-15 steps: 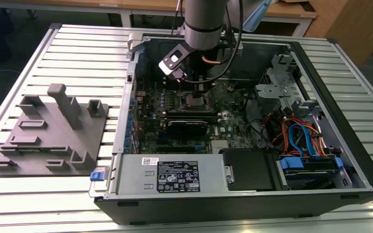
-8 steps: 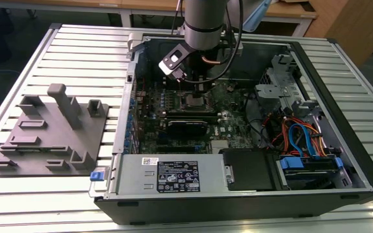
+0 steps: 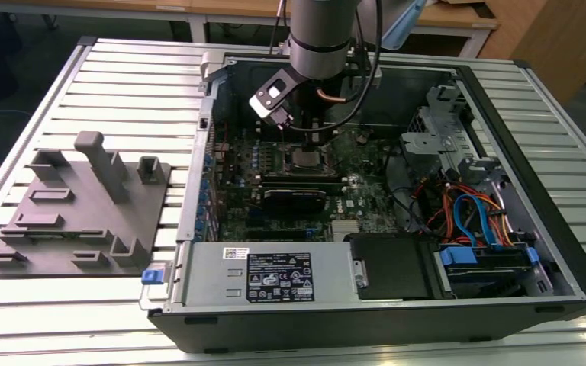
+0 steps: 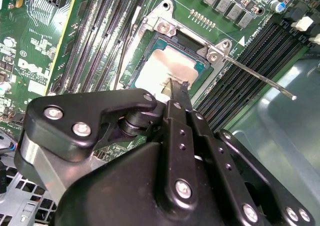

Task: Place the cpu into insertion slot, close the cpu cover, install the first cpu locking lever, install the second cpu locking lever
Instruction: 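Close the cpu cover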

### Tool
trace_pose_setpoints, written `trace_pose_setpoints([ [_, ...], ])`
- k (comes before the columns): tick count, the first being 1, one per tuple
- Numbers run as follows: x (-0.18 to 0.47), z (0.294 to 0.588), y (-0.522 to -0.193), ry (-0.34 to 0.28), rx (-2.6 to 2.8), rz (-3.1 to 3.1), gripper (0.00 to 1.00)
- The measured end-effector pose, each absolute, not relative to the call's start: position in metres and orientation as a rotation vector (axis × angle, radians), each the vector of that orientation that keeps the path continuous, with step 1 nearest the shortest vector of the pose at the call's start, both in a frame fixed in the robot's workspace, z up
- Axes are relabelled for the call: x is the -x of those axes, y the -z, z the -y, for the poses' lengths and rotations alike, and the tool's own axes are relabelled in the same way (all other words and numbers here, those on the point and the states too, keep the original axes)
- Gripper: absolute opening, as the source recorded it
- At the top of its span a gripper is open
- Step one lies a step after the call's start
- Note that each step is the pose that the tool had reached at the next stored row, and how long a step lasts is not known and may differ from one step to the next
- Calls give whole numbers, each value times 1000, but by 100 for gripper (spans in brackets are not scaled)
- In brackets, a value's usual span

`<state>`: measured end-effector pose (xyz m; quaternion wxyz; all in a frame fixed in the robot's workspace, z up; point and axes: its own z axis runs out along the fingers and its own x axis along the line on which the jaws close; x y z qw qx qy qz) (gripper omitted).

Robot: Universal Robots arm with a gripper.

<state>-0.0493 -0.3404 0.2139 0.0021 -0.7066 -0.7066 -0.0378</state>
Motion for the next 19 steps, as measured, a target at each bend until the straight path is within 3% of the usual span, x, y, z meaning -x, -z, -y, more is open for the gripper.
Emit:
trace_pose_setpoints([
  [19,49,340,-214,120,2189,2241,10],
])
